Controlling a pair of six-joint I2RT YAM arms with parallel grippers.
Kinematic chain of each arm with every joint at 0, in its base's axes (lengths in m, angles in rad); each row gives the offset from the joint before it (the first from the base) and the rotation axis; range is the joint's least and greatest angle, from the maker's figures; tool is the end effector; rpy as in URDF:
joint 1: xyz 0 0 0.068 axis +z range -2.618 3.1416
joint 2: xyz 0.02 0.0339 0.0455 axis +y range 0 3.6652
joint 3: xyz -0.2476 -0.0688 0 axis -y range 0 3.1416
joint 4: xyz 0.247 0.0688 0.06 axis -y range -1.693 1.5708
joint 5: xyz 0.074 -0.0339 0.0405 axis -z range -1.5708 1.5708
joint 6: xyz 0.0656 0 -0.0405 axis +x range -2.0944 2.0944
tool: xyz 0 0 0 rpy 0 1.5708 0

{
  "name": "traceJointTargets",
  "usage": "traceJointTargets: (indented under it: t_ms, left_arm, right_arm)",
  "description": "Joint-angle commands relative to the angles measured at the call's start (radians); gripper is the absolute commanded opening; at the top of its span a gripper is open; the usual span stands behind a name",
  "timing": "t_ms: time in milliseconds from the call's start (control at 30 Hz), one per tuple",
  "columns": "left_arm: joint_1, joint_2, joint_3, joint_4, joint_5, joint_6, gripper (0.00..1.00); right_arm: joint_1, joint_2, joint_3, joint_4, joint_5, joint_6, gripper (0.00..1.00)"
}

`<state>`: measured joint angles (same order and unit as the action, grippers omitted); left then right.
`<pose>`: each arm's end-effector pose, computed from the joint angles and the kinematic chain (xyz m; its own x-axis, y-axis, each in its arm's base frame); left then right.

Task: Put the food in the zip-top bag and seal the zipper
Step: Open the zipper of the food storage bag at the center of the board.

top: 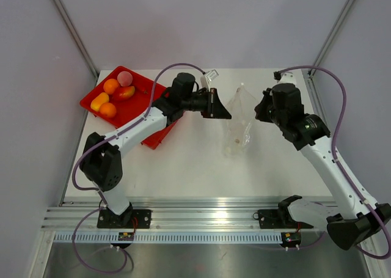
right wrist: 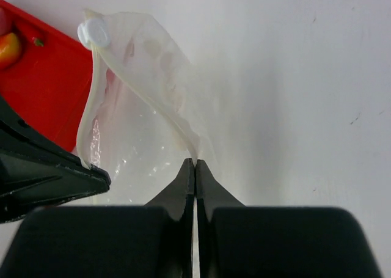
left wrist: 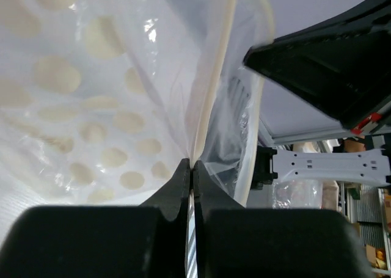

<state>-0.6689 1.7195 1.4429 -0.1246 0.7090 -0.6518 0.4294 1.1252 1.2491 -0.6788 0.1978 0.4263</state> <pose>0.3066 -0.2968 0.3003 -0.8143 0.0568 -0.5776 0.5622 0.3248 -0.7606 0.2495 0.1001 0.3541 -0.5422 0.1977 -0.8167 -0.0353 0.9657 0.2572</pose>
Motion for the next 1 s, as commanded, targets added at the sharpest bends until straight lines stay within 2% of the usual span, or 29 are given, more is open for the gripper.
traceJointTargets:
  t_ms: [0, 133, 233, 367, 533, 800, 967]
  left_arm:
    - [0.041, -0.044, -0.035, 0.197, 0.161, -0.109, 0.0]
    - [0.052, -0.011, -0.09, 0.206, 0.164, -0.104, 0.0]
    - [0.052, 0.037, -0.11, 0.186, 0.162, -0.089, 0.0]
    - [0.051, 0.077, -0.085, 0.005, 0.109, 0.022, 0.0]
    - [0.051, 0.086, -0.036, -0.095, 0.077, 0.092, 0.0]
    - [0.054, 0.114, 0.082, -0.403, -0.124, 0.283, 0.0]
    - [0.06, 0.075, 0.059, -0.501, -0.229, 0.392, 0.0]
  right_arm:
    - [-0.003, 0.016, 0.091, -0.067, 0.129, -0.136, 0.0]
    - [-0.001, 0.034, 0.092, -0.076, 0.161, -0.166, 0.0]
    - [-0.003, 0.051, 0.076, -0.074, 0.118, -0.15, 0.0]
    - [0.0, 0.07, 0.04, -0.065, 0.046, -0.127, 0.0]
    - [0.011, 0.087, 0.007, -0.012, -0.081, -0.071, 0.0]
    - [0.057, 0.117, 0.007, 0.011, -0.09, -0.026, 0.0]
    - [0.107, 0.174, -0.019, 0.137, -0.221, 0.055, 0.0]
